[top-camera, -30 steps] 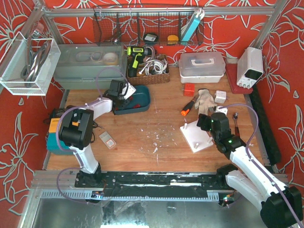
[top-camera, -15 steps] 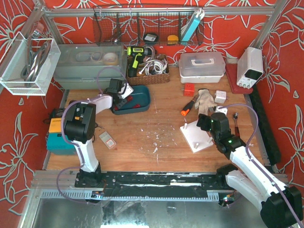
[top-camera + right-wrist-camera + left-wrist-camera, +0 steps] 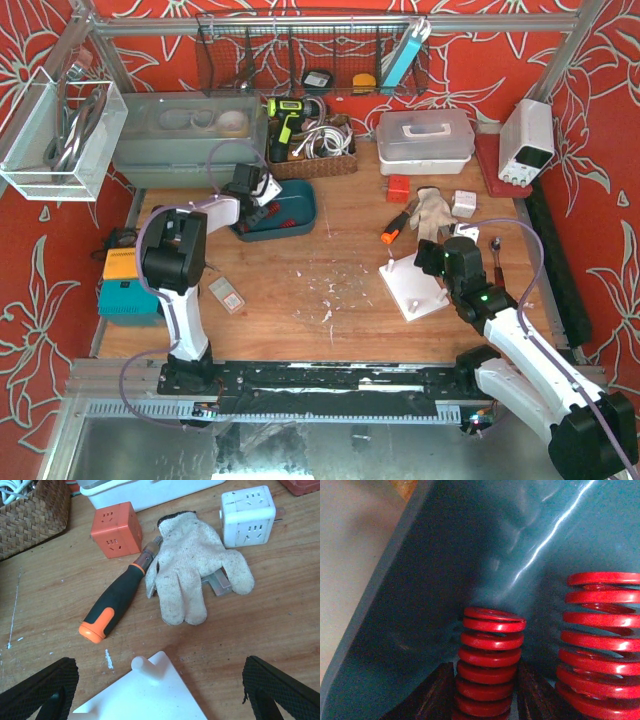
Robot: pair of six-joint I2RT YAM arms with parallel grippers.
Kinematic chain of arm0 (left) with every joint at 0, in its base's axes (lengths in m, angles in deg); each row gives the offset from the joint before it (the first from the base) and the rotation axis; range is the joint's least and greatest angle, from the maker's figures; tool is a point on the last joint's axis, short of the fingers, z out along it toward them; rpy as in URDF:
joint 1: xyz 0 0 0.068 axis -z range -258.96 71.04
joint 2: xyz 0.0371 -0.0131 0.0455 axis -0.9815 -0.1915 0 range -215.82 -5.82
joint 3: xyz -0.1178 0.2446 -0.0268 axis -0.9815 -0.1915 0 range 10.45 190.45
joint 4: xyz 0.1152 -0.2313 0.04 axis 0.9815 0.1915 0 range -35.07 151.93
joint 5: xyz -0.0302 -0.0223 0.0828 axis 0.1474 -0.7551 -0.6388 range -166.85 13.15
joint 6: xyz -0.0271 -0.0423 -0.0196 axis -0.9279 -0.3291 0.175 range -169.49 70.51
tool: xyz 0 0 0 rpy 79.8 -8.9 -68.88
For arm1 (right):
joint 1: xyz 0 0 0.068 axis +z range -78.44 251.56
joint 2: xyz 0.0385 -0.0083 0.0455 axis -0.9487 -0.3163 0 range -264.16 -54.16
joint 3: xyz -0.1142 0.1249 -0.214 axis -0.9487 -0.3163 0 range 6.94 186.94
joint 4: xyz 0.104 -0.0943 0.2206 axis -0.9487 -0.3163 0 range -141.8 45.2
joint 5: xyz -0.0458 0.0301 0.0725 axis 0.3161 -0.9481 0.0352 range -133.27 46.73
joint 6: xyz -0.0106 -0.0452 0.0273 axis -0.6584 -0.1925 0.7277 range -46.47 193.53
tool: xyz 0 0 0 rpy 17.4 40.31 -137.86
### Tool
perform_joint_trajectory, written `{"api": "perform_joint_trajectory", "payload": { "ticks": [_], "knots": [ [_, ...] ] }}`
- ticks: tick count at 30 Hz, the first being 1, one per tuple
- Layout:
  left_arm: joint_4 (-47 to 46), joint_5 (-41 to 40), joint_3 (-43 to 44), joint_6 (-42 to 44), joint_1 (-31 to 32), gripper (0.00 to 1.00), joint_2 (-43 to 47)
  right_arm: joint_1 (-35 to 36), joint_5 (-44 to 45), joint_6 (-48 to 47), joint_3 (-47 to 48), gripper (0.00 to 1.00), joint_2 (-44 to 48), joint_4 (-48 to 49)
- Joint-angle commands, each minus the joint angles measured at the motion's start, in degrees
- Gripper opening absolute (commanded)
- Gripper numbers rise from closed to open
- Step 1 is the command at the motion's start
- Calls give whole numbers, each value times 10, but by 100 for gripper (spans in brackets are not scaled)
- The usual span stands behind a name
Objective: Install the large spring
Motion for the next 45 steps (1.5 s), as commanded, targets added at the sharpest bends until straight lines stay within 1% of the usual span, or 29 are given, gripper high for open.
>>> {"api": "perform_joint_trajectory", "payload": {
  "ticks": [1,4,9,13,17,22,25,33,36,41,45],
  "knots": [
    [23,0,5,4,-1,37,-22,4,17,-5,7,91,7,2],
    [22,0,5,5,-1,36,-22,4,18,-5,7,91,7,2],
    [28,15,4,7,-1,30,-24,4,19,-5,7,91,7,2],
    [33,23,1,7,-1,20,-20,4,21,-5,8,91,8,1],
    [33,28,-3,7,-1,12,-7,4,24,-5,9,91,13,-2],
    [30,58,-10,-8,-1,11,18,4,24,-5,7,91,17,-1],
    [34,64,-15,-12,0,8,33,3,24,-3,7,91,17,-1],
    [6,89,-42,-35,4,2,103,4,31,-7,9,91,23,-6],
    [-15,107,-60,-41,5,0,136,4,34,-8,10,91,29,-9],
    [-58,127,-92,-63,7,0,191,4,36,-11,10,91,37,-13],
    [-122,169,-141,-94,17,0,260,3,28,-16,17,91,37,-14]
  ]
}}
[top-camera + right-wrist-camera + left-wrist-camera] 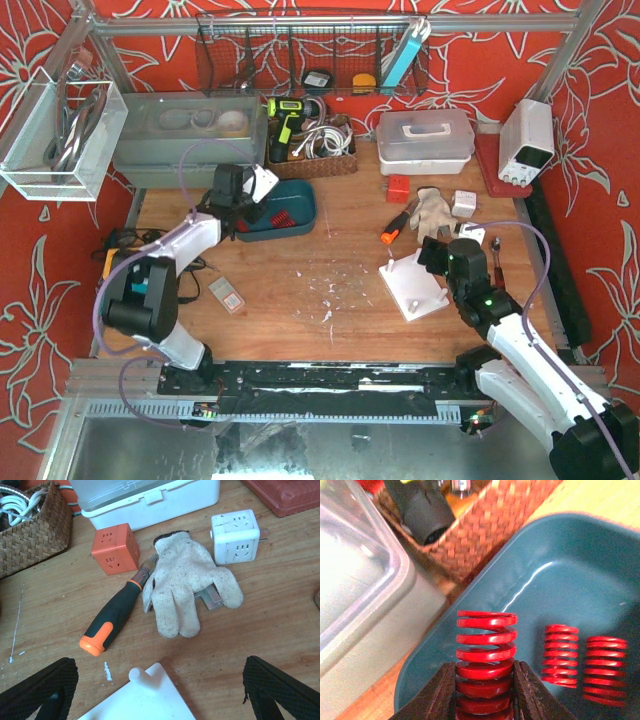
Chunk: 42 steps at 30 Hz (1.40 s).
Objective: Install the large spring
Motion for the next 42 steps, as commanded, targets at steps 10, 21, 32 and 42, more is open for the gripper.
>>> {"api": "perform_joint_trajectory", "payload": {
  "ticks": [10,21,32,42],
  "knots": [
    [-282,139,-176,-220,96,0,278,4,-204,-41,95,90,-39,-34],
    [-447,108,-358,-268,240,0,434,76,-464,-5,255,87,-68,-85],
    [-445,48,-370,-231,353,0,418,216,-423,9,326,86,-155,-86],
    [-438,52,-361,-220,364,0,406,269,-361,-7,359,86,-212,-101]
  ]
}}
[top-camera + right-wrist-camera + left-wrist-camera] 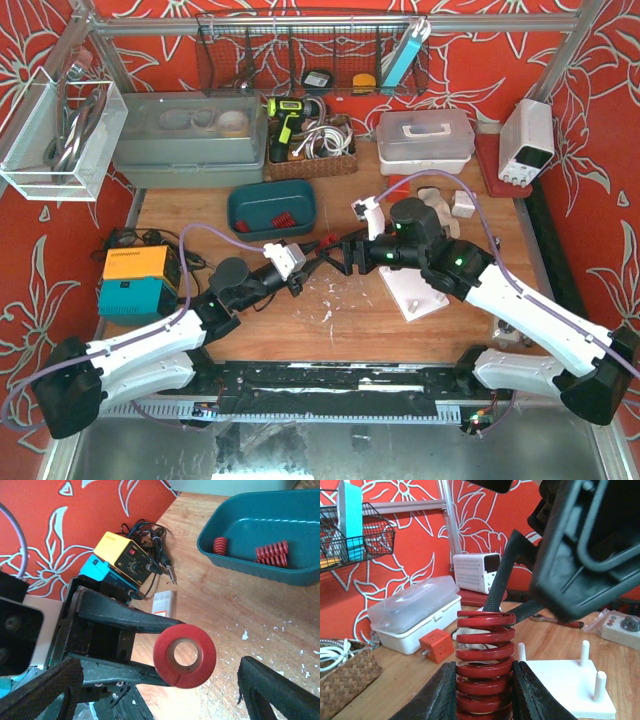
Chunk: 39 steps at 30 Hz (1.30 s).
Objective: Install the large spring
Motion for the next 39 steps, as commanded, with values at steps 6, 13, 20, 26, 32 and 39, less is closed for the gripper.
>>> {"api": "perform_joint_trajectory", "payload": {
  "ticks": [6,13,20,26,32,39],
  "knots": [
    [-32,1,14,13,9,0,1,14,60,-11,34,85,-31,-20],
    [-26,0,20,12,12,0,0,16,50,-1,24,69,-40,-5],
    [-20,-15,19,9,13,0,-4,17,65,5,0,17,-22,11],
    [-26,-48,5,-19,13,57,-3,16,133,10,-36,0,10,15],
    [-15,-106,-21,-57,14,100,-5,16,312,27,-106,0,85,-25],
    [46,-200,-14,-129,14,100,-35,16,528,105,-136,0,170,-208]
  ]
}}
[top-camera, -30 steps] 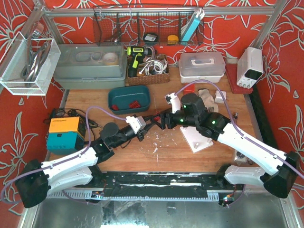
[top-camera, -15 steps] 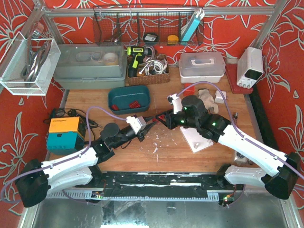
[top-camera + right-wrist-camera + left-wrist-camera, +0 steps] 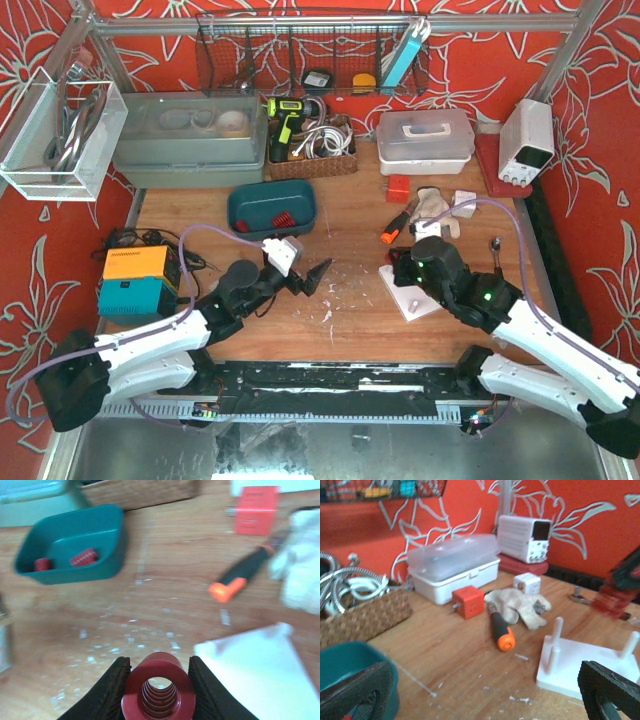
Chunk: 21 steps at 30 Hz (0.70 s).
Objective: Install the large spring
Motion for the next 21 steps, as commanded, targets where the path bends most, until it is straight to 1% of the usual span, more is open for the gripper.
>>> {"api": "perform_joint_trajectory", "payload": {
  "ticks": [1,4,5,7,8,10,13,18,21],
  "knots": [
    [29,-81,1,-67,1,100,-18,4,192,67,-8,0,48,-137],
    [36,-108,-12,-80,1,100,-21,3,237,98,-19,0,75,-196],
    [46,-131,-14,-77,1,100,-38,2,249,108,-25,0,83,-210],
    [64,-182,-15,-68,1,100,-46,0,260,125,-38,0,96,-227],
    [66,-211,-19,-76,1,100,-48,-4,265,136,-43,0,100,-236],
    [71,-234,-23,-90,1,100,-47,-13,276,159,-46,0,98,-268],
    [63,-203,-28,-95,1,100,-35,-36,273,183,-59,0,95,-285],
    [58,-171,-42,-83,1,100,-30,-93,190,175,-90,0,104,-239],
    [69,-154,-35,-83,1,100,-31,-112,163,172,-102,0,95,-225]
  ]
}}
